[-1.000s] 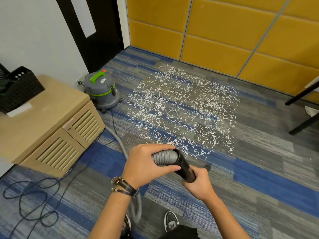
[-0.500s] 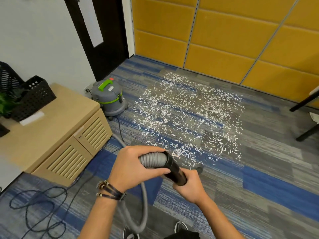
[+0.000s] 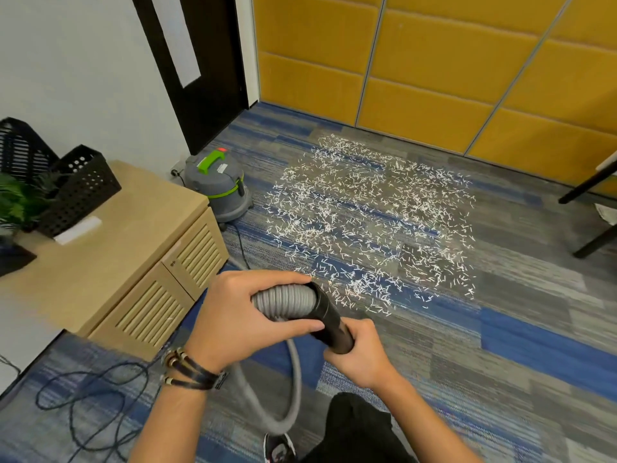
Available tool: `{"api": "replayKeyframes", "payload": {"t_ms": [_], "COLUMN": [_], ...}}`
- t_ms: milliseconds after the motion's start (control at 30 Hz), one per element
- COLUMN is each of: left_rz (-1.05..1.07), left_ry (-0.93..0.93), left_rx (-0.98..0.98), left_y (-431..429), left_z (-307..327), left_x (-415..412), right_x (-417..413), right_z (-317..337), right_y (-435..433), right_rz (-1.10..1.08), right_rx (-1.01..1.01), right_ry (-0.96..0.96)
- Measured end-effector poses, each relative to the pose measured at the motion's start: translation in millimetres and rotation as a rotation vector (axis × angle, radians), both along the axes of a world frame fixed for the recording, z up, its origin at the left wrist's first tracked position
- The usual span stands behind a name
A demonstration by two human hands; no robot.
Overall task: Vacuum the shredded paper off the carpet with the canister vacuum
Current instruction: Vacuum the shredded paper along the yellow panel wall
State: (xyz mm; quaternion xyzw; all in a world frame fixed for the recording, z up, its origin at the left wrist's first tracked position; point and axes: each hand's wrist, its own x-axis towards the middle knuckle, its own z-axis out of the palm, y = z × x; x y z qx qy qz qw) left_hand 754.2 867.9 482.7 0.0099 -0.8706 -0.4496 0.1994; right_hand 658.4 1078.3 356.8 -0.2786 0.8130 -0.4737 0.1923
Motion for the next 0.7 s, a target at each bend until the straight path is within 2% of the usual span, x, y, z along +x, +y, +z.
{"api": "replayKeyframes", "payload": {"t_ms": [400,700], "left_rz": [0.014,-0.006], "left_ry": [0.057,0.042], "left_rx": [-0.107,-0.061], "left_y": [-17.9,-17.7], "left_z": [21.2,19.5], "left_x": [2.3,-8.6], "right_x": [-0.8,-12.1], "right_z": [15.0,18.6], "right_y": [-34.5,-18.7], "right_rz": [0.017,0.034], "right_rx": [-0.112,-0.055], "right_ry": [-0.006,0.024]}}
